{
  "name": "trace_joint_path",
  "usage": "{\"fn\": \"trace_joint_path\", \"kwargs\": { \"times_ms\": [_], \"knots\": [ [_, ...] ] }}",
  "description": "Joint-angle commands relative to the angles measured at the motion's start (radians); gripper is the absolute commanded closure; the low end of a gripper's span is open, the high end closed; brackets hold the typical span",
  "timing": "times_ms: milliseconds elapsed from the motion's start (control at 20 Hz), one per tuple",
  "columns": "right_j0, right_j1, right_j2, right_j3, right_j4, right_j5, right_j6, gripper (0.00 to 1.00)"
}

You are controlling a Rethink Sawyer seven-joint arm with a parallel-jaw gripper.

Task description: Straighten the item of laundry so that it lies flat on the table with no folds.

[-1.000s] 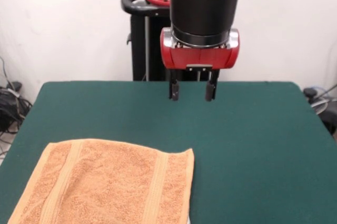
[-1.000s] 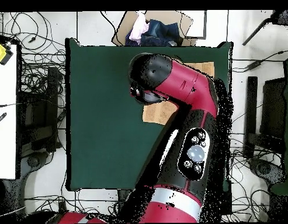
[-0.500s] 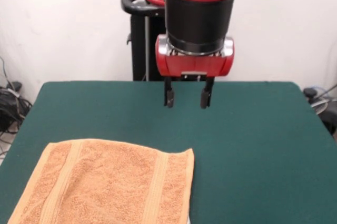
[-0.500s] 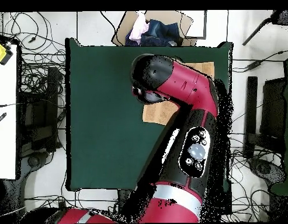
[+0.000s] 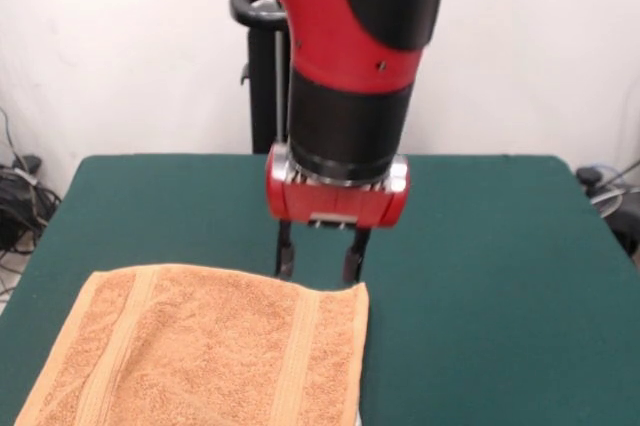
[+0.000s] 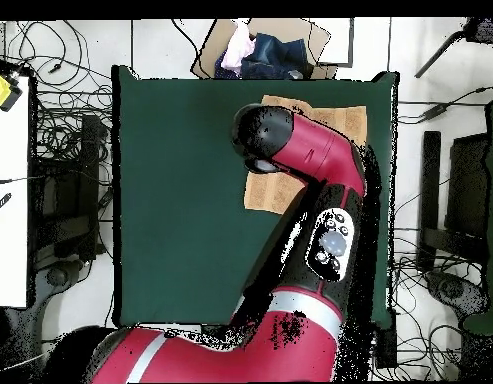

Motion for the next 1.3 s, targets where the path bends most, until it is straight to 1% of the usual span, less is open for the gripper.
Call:
{"fn": "trace_joint_path", "kwargs": {
  "times_ms": [50, 400, 900, 1300],
  "knots": [
    [-0.015, 0.060, 0.108, 0.158, 0.027, -0.133, 0.266, 0.00],
    [-0.005, 0.046, 0.106, 0.201, 0.007, -0.206, 0.238, 0.00],
    [0.008, 0.011, 0.113, 0.327, -0.026, -0.397, 0.229, 0.00],
    [-0.005, 0.020, 0.137, 0.391, -0.055, -0.565, 0.210, 0.00]
  ]
}}
